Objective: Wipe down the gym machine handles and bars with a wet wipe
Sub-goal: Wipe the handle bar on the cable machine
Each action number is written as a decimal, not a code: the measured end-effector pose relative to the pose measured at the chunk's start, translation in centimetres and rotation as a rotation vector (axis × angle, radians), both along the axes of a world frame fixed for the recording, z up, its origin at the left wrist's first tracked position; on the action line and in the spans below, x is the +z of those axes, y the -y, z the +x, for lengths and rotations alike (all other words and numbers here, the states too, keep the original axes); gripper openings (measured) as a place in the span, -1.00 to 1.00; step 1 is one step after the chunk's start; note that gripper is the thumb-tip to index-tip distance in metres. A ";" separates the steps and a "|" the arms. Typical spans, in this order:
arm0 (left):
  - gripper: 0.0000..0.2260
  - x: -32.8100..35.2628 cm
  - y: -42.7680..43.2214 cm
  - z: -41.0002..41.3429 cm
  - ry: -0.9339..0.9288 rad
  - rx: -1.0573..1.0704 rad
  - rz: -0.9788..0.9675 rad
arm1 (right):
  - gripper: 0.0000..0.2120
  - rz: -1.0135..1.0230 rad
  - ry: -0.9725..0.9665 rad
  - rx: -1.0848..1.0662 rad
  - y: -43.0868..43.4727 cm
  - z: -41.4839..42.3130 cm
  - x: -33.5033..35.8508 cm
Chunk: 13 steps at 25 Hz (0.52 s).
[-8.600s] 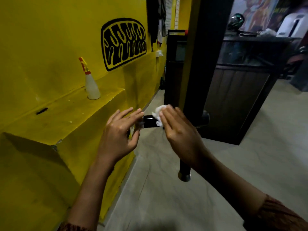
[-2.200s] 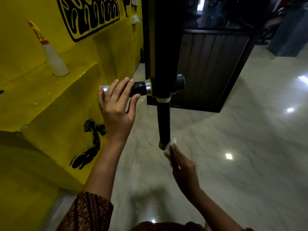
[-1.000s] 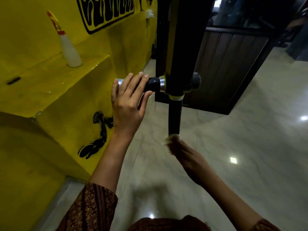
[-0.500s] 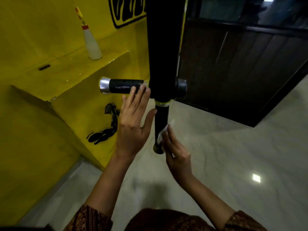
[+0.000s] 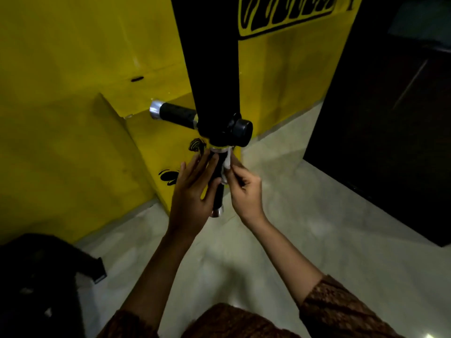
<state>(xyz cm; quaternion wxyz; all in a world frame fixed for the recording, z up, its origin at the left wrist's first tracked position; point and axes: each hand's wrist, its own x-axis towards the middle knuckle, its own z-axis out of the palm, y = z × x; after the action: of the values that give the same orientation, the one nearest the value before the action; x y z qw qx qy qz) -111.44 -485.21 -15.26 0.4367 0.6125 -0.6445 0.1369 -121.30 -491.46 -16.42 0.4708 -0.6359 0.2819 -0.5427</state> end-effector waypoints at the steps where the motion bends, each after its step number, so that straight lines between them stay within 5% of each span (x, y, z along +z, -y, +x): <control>1: -0.63 0.1 -0.2 0.0 0.003 0.006 0.015 | -0.72 0.031 0.012 0.049 -0.4 -0.4 -1.0; 8: -0.61 0.6 -0.2 -0.2 0.008 0.017 0.029 | -0.66 0.126 -0.144 0.111 -2.7 -2.9 -4.7; 13: -0.58 0.7 -0.4 -0.1 -0.038 0.003 0.052 | -0.80 0.058 -0.013 0.037 1.8 -2.2 0.3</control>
<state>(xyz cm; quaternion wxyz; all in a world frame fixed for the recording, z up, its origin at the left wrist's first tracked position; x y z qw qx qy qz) -111.50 -484.82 -14.61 0.4325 0.6272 -0.6385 0.1089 -123.50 -493.24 -16.09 0.4971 -0.6307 0.2887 -0.5213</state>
